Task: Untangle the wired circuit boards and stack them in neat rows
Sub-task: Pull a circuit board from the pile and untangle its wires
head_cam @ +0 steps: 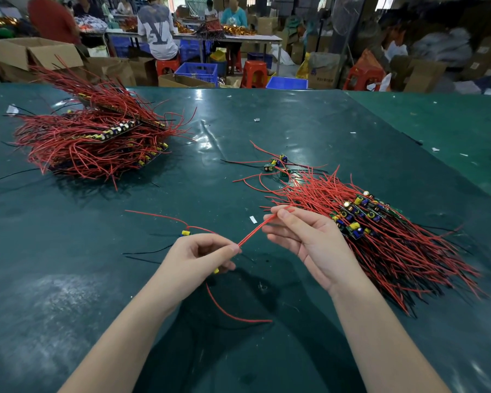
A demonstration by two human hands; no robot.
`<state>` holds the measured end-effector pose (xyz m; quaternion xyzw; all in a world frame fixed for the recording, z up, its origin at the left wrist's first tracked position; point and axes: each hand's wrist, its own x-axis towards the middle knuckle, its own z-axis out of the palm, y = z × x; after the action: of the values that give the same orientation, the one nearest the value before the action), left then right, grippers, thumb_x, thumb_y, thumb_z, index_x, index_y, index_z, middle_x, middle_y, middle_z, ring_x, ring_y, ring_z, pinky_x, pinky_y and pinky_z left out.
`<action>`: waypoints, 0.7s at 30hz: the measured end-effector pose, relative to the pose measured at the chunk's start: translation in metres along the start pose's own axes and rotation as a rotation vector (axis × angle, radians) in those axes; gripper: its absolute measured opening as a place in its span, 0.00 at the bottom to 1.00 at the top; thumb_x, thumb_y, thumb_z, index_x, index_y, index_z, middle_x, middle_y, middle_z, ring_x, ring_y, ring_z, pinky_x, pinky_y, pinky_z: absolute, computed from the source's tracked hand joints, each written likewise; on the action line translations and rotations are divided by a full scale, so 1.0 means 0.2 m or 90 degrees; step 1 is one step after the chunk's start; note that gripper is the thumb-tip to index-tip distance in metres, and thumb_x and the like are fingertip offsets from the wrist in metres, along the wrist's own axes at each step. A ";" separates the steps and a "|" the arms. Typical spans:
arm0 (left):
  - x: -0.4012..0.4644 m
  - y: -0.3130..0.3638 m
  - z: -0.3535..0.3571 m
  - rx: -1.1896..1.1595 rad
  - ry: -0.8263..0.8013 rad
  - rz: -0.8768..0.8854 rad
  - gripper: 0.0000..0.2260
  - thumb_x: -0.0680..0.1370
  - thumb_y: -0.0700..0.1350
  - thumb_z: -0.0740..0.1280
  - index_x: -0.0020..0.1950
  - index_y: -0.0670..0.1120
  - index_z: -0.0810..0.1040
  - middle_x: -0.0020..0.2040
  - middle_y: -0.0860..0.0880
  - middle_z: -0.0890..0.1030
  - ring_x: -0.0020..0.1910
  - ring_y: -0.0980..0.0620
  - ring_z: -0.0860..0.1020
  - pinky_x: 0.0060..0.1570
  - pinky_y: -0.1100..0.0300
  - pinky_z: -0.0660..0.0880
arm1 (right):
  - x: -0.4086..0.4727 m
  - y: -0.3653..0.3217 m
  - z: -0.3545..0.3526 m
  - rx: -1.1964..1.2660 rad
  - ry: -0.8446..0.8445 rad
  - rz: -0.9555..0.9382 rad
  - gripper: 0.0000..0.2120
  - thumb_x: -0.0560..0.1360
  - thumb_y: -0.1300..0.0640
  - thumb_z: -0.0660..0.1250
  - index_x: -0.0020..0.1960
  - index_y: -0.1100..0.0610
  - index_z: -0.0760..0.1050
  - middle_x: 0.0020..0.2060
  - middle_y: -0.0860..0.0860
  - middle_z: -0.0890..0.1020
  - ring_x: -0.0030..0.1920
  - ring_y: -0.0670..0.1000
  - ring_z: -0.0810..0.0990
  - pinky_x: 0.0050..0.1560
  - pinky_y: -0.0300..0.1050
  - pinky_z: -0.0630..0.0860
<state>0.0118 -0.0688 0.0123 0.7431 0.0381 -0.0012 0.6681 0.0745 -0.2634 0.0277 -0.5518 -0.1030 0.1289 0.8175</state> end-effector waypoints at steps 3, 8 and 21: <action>-0.01 0.01 0.01 0.015 -0.032 0.000 0.05 0.76 0.42 0.70 0.42 0.49 0.86 0.34 0.48 0.82 0.38 0.54 0.82 0.43 0.63 0.77 | 0.00 0.00 0.00 -0.017 -0.008 -0.005 0.08 0.71 0.56 0.69 0.45 0.59 0.84 0.44 0.58 0.85 0.43 0.54 0.85 0.41 0.39 0.80; -0.03 0.02 0.03 -0.039 -0.063 -0.003 0.07 0.76 0.36 0.69 0.43 0.45 0.85 0.41 0.44 0.86 0.41 0.53 0.84 0.41 0.66 0.77 | -0.01 0.00 0.00 -0.049 -0.015 -0.012 0.07 0.74 0.59 0.68 0.45 0.58 0.84 0.43 0.57 0.86 0.43 0.54 0.86 0.41 0.39 0.80; -0.03 -0.02 0.06 -0.082 -0.114 -0.026 0.09 0.75 0.33 0.69 0.46 0.45 0.85 0.45 0.42 0.86 0.46 0.46 0.85 0.45 0.61 0.80 | -0.02 0.03 0.02 -0.124 -0.056 -0.002 0.09 0.78 0.62 0.65 0.46 0.57 0.84 0.42 0.56 0.86 0.41 0.52 0.85 0.42 0.40 0.80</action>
<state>0.0053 -0.0808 0.0072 0.6947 -0.0067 -0.0791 0.7149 0.0699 -0.2595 0.0229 -0.6221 -0.1513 0.1413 0.7551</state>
